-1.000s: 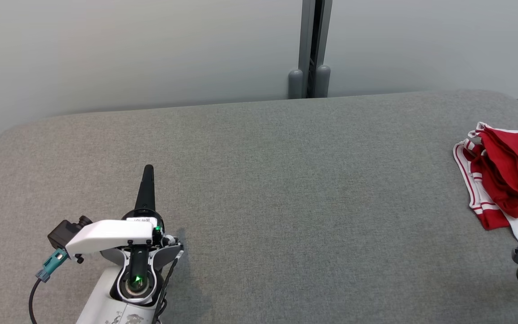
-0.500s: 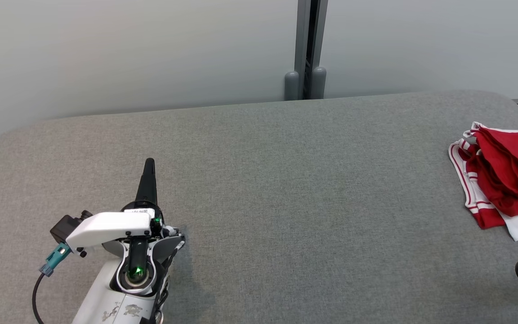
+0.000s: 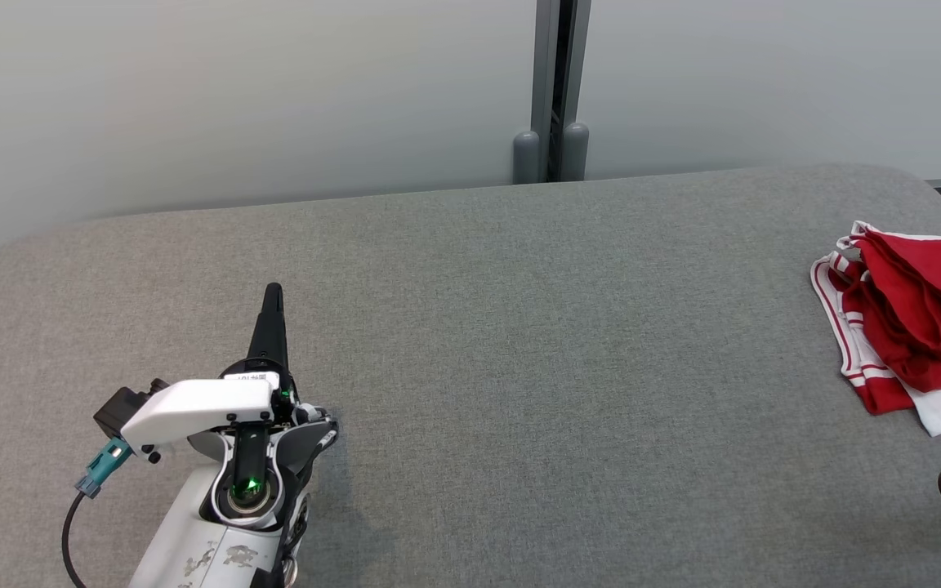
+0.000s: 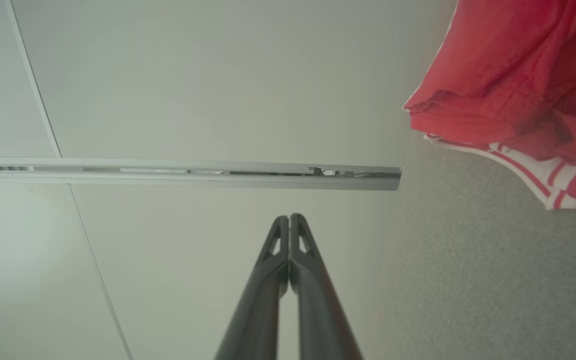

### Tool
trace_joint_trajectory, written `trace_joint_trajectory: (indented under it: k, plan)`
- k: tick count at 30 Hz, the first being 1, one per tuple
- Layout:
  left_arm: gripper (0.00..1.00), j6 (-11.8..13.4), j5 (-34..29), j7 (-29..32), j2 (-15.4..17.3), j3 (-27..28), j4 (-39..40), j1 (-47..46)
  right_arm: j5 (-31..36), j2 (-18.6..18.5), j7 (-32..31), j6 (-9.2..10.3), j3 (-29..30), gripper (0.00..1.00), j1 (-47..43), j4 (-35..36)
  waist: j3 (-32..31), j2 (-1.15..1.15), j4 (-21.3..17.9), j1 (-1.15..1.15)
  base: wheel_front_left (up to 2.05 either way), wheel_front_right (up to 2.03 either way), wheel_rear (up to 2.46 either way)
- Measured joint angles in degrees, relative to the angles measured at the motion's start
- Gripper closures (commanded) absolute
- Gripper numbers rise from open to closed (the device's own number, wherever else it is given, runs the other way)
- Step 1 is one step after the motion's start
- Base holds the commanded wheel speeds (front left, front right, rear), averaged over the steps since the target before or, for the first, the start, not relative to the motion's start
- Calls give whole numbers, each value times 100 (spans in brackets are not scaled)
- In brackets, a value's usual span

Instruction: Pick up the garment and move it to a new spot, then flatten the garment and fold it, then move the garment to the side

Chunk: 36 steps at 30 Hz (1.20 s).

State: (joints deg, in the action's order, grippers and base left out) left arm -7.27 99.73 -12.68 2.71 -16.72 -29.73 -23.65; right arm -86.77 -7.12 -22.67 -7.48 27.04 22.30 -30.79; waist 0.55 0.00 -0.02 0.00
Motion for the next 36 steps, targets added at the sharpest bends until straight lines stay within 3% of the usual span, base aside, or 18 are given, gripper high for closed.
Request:
trace_joint_trajectory:
  k: [36]
  plan:
    - [100, 0, 0, 0, 0, 0, 0, 0, -91, -35, 34, 0, -89, 100, -1, -3, 0, 0, 0, 0, 0, 0, 0]
